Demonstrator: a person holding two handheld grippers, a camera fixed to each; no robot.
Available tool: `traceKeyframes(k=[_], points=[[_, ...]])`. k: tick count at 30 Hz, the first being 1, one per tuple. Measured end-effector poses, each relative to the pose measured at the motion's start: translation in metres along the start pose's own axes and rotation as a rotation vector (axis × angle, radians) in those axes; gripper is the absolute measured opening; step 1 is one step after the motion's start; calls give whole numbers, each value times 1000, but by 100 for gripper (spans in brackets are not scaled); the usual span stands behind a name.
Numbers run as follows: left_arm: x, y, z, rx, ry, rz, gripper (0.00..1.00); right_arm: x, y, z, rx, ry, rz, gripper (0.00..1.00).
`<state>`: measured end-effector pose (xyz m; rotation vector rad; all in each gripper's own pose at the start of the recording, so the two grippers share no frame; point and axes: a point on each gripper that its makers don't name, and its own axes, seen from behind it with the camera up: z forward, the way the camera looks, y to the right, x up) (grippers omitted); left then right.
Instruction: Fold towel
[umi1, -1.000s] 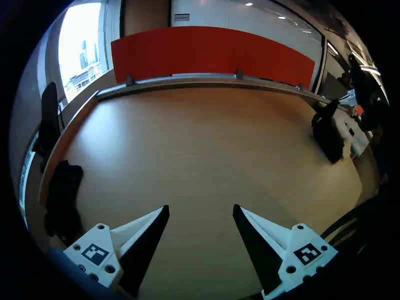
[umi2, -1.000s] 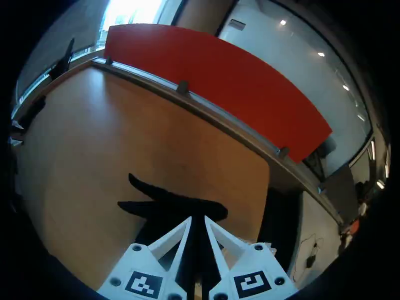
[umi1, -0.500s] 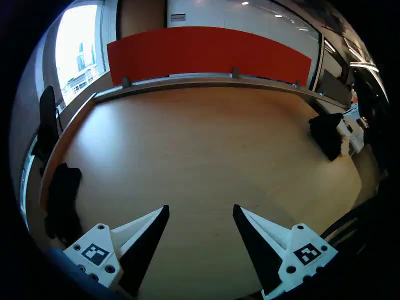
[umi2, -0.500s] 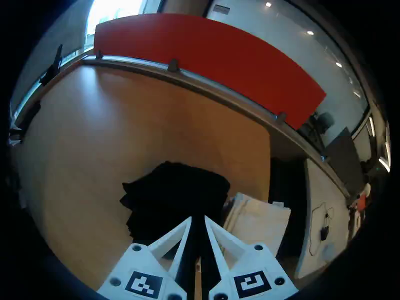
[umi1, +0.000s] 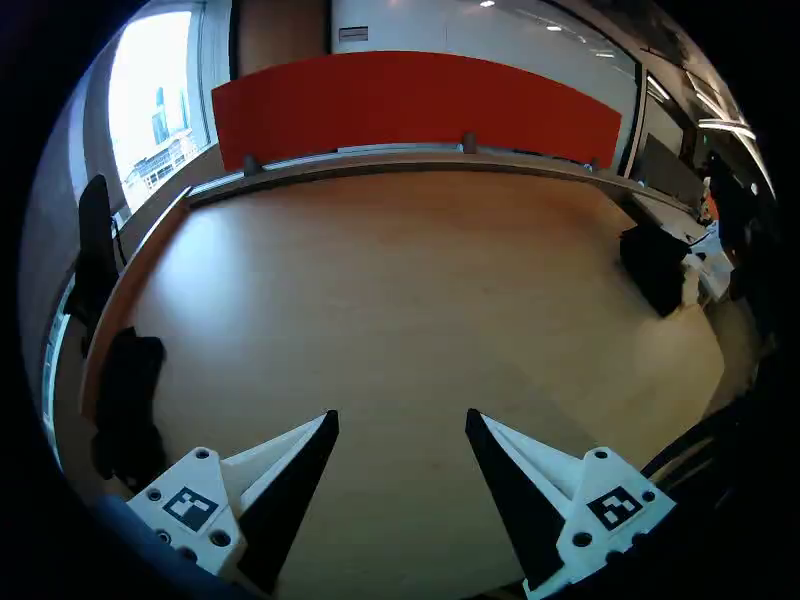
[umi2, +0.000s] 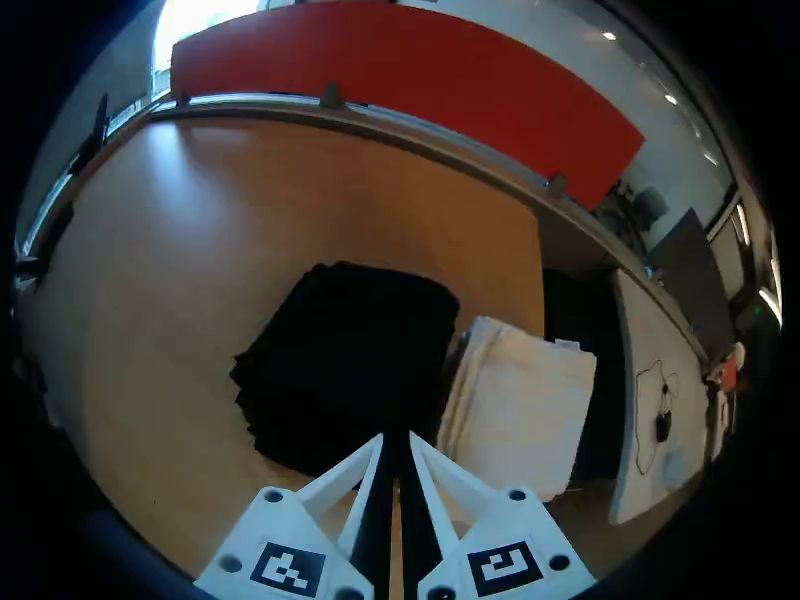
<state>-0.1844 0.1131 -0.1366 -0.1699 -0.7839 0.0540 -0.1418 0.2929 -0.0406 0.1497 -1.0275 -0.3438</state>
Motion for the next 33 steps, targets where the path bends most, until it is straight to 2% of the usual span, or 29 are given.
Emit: traceKeyframes(k=[9,25,33], points=[[-1,0,-1,2,-4,5,94,-13,6,3,-5,-31,9,5],[-2,0,-3,2,-3,2,94,-18,5,5,-32,-31,7,5],[-4,0,-2,0,-2,0,94,-25,13,2,-74,-40,8,12]])
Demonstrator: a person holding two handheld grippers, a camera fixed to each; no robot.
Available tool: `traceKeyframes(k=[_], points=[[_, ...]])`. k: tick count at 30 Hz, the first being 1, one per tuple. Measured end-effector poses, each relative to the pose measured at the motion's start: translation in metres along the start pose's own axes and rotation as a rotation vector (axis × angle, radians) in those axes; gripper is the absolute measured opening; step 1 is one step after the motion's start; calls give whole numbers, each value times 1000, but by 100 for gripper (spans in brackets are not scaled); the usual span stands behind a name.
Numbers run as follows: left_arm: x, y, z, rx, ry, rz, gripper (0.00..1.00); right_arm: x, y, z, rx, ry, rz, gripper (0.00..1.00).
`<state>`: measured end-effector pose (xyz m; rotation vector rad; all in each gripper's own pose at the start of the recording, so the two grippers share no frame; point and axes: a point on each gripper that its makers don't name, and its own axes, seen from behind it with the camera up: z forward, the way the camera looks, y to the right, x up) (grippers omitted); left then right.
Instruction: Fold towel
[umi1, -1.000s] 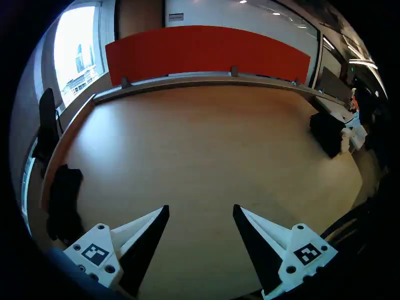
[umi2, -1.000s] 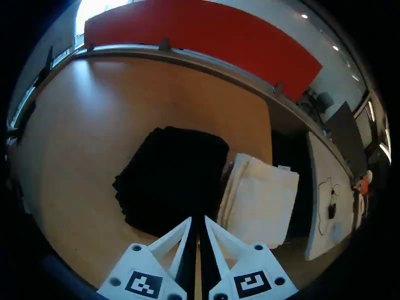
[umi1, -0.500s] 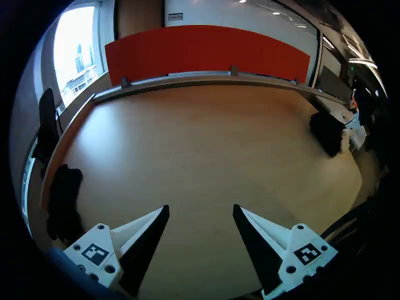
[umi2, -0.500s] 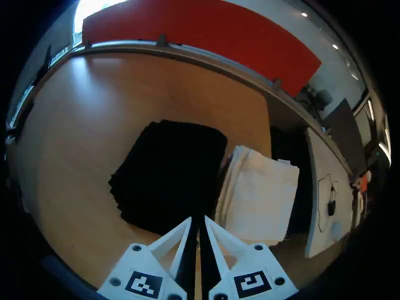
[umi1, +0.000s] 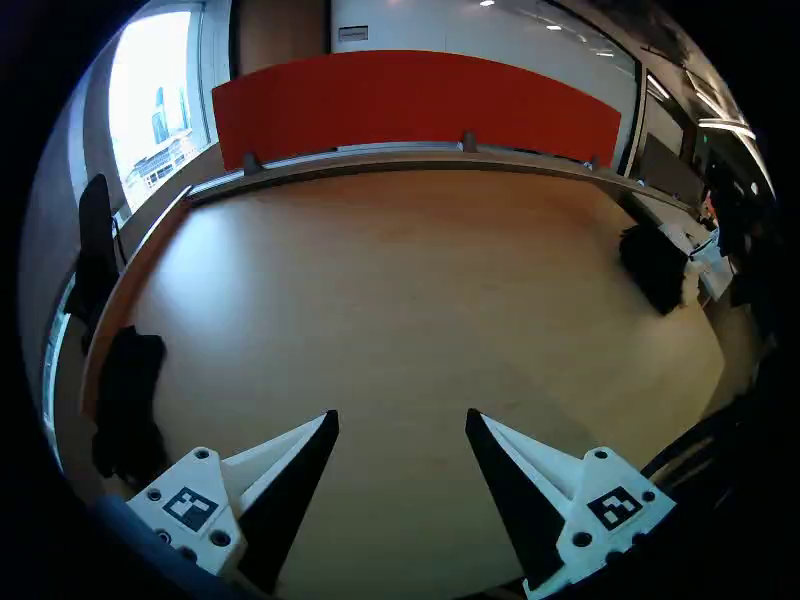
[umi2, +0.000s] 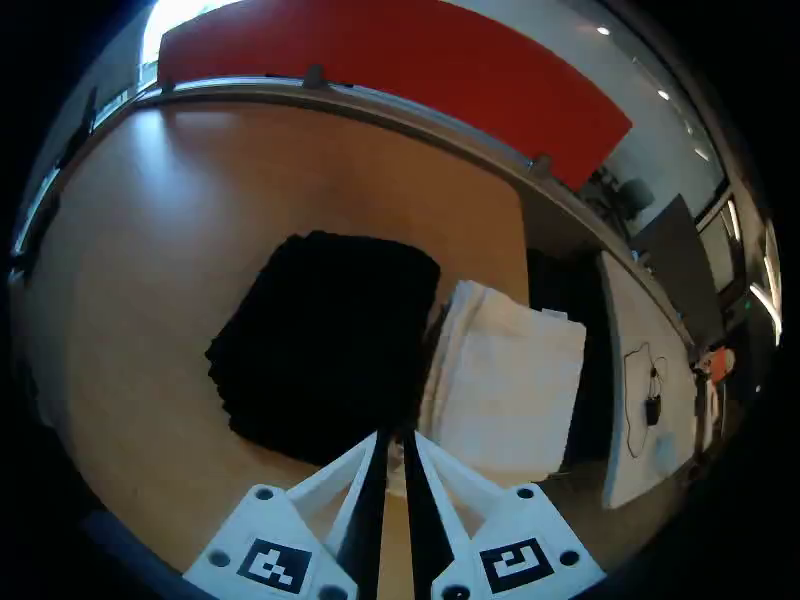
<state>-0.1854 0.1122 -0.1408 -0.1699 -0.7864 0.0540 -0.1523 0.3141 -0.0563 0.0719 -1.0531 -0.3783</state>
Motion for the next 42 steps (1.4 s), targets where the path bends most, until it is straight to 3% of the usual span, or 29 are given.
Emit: traceKeyframes(k=[2,4,8,13,24,42], points=[[1,1,0,-2,2,0,94,-1,2,-1,-10,2,4,16],[1,1,0,-3,3,0,94,-1,3,-3,-17,7,11,26],[2,1,0,-5,6,-1,94,1,4,-7,-30,23,25,65],[2,0,-1,-7,9,-1,94,4,-3,-9,-16,38,41,94],[4,-2,-4,-8,20,-2,94,14,-13,-14,-8,60,65,98],[17,-11,-7,7,47,-10,94,33,-35,-20,26,128,353,97]])
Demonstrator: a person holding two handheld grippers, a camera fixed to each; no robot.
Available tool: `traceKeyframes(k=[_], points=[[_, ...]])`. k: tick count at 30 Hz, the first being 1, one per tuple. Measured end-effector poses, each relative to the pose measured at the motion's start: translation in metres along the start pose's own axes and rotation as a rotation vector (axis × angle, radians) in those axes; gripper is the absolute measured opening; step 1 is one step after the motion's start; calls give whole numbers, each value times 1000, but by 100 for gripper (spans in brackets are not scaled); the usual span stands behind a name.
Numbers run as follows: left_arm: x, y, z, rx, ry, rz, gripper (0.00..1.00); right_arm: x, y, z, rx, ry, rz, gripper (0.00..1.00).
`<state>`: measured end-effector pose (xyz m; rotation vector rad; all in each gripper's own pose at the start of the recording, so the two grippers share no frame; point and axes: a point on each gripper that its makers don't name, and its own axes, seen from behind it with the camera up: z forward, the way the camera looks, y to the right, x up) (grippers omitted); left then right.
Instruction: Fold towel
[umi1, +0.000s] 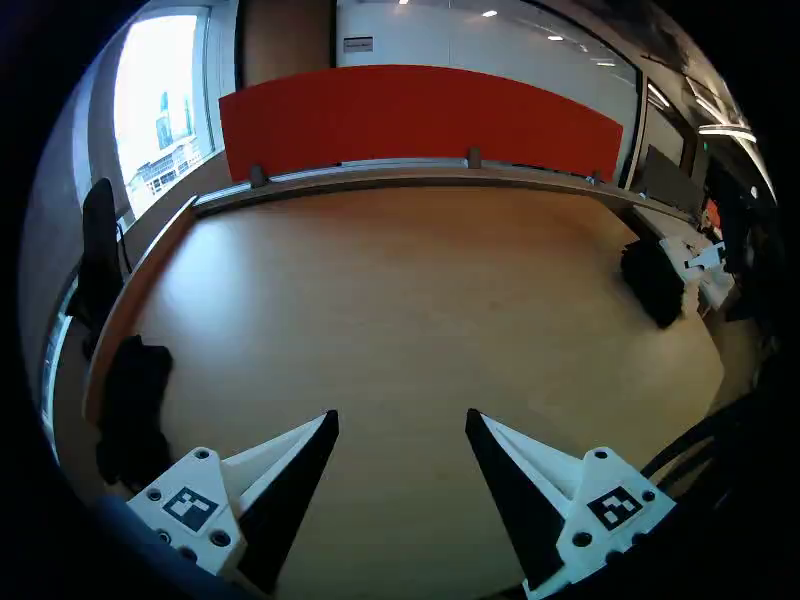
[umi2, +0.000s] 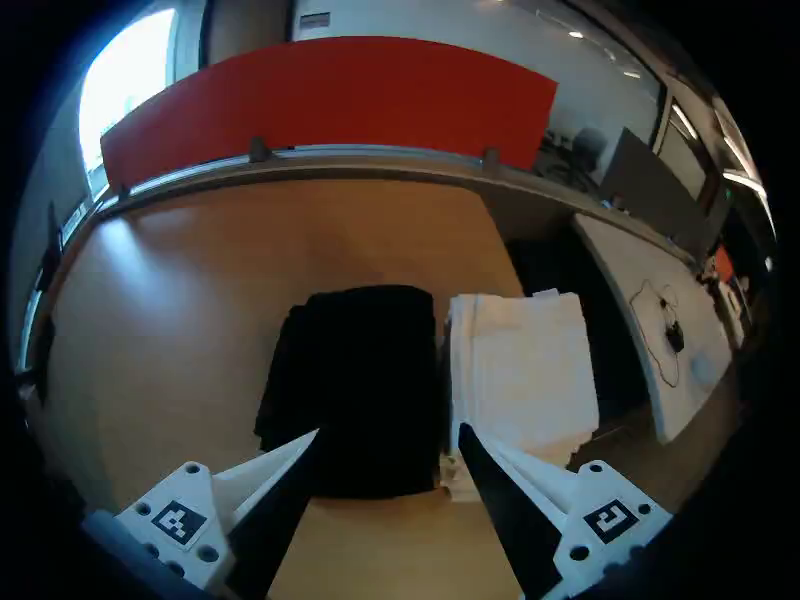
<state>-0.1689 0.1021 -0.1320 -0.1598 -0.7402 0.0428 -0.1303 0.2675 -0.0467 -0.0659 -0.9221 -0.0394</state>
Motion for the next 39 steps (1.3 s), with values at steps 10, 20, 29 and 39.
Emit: traceKeyframes(k=[10,20,29,39], points=[[9,-5,0,6,18,5,94,2,-15,-1,13,32,81,98],[24,-16,-2,24,54,7,94,21,-28,-12,-1,147,104,97],[44,-22,-2,31,102,10,94,47,-44,-34,-5,301,121,97],[68,-30,-2,43,156,15,94,71,-72,-65,-2,463,84,97]])
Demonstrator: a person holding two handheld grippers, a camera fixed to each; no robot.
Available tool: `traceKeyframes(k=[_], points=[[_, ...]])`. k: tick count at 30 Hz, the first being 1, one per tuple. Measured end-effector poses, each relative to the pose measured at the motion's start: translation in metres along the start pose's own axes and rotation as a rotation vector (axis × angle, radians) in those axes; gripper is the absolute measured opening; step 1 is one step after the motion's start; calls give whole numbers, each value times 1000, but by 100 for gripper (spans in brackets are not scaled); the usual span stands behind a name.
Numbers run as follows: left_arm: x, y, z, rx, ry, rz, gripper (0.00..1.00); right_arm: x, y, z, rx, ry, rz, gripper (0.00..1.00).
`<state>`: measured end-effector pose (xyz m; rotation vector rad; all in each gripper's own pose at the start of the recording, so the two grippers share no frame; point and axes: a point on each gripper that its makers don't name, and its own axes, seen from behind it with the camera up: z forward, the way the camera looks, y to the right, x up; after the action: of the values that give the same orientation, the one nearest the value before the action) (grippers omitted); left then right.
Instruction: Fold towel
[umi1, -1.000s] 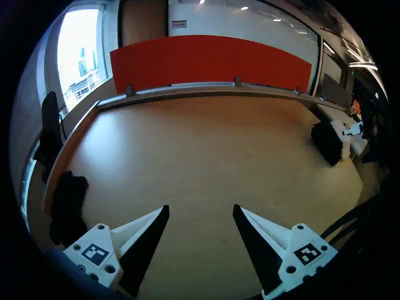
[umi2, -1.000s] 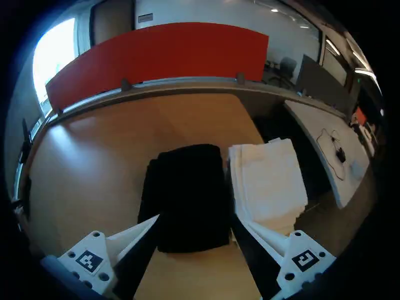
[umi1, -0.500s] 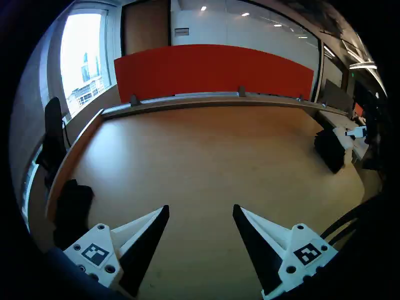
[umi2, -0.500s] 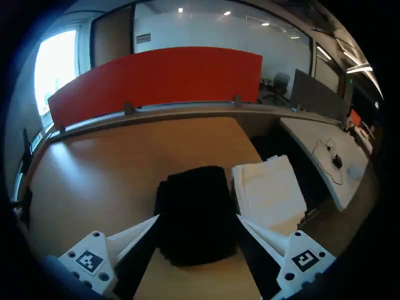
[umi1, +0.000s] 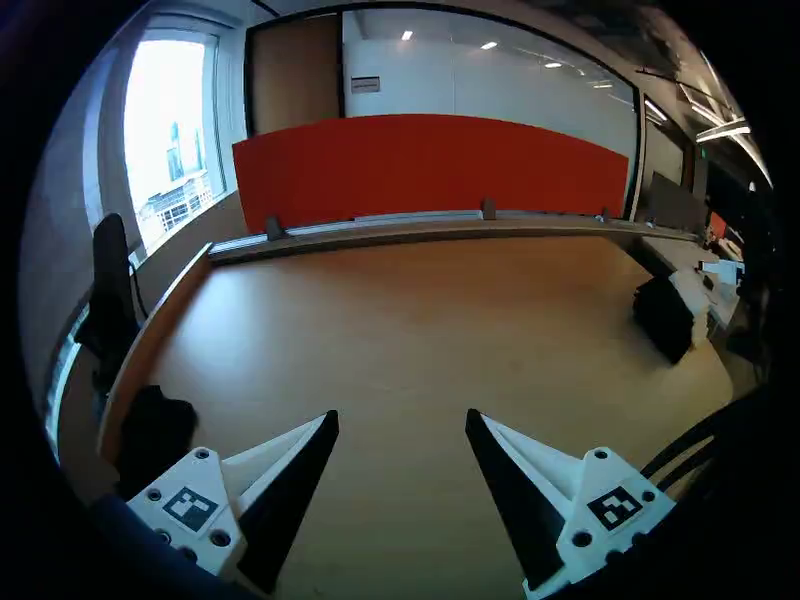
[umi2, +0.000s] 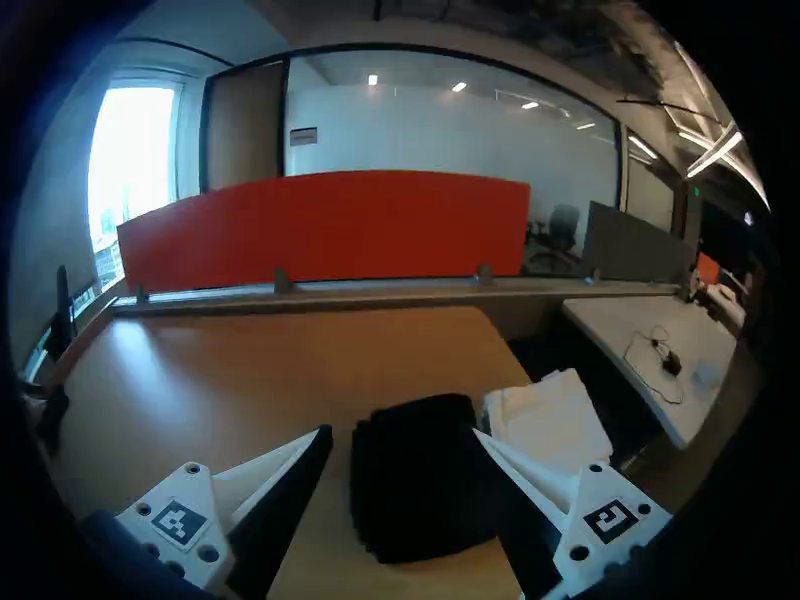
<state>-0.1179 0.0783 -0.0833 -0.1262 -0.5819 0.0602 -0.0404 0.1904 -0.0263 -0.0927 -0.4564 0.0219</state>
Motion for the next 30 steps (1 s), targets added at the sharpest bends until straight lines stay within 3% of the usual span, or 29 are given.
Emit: traceKeyframes(k=[15,24,30], points=[[47,-22,6,32,128,-24,94,54,-58,-27,39,212,-45,97],[73,-38,11,54,217,-55,94,72,-94,-31,65,274,-74,98],[89,-44,13,55,276,-79,94,87,-120,-33,82,311,-59,99]])
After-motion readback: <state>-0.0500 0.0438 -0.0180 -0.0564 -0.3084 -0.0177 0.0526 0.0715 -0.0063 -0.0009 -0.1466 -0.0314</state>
